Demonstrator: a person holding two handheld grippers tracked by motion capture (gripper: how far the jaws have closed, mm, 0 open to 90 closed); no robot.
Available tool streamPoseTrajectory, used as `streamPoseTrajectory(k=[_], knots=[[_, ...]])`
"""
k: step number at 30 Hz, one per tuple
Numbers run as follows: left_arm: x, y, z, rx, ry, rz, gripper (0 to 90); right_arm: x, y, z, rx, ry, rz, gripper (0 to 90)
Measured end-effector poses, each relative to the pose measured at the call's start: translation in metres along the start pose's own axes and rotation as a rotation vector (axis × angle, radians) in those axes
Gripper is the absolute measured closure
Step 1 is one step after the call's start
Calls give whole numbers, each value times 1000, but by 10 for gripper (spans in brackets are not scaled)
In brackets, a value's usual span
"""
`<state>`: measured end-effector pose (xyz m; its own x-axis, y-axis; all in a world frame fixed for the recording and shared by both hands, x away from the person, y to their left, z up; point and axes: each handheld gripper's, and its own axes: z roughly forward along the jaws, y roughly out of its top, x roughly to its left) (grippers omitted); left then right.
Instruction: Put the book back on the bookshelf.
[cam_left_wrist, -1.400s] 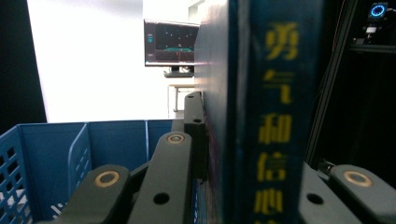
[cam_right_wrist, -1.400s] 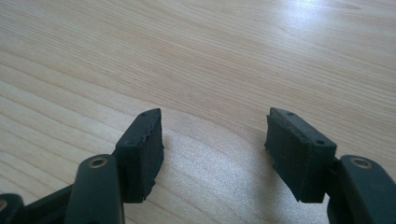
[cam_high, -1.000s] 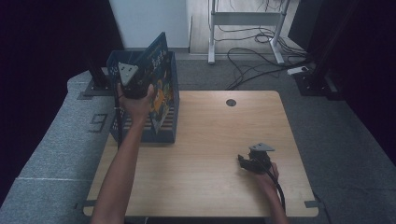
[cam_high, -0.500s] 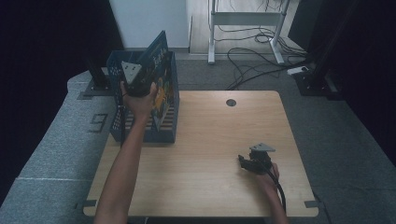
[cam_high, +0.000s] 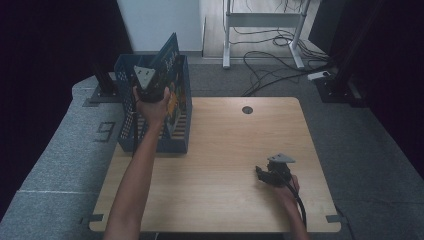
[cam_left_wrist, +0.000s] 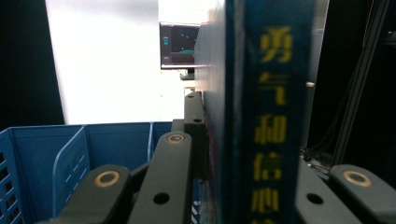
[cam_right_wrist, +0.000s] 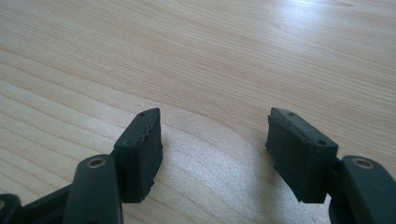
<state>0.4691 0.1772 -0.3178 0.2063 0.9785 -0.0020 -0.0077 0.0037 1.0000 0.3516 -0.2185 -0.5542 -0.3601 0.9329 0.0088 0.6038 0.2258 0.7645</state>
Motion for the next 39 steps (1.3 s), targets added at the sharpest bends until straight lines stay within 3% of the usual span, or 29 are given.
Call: streamPoseTrajectory(k=[13, 25, 28, 32, 39], knots=[[-7, -18, 4, -19, 14, 0, 821, 0, -1, -1, 3, -1, 7, 351], [-19, -42, 6, 14, 4, 35, 819, 0, -1, -1, 2, -2, 4, 351], [-20, -55, 8, 54, 7, 42, 816, 0, -1, -1, 1, -3, 4, 350], [-20, -69, 6, 66, 4, 43, 814, 0, -1, -2, 1, -2, 4, 350], [-26, -72, -1, 84, -30, 66, 771, 0, -1, -2, 1, -4, 4, 349]])
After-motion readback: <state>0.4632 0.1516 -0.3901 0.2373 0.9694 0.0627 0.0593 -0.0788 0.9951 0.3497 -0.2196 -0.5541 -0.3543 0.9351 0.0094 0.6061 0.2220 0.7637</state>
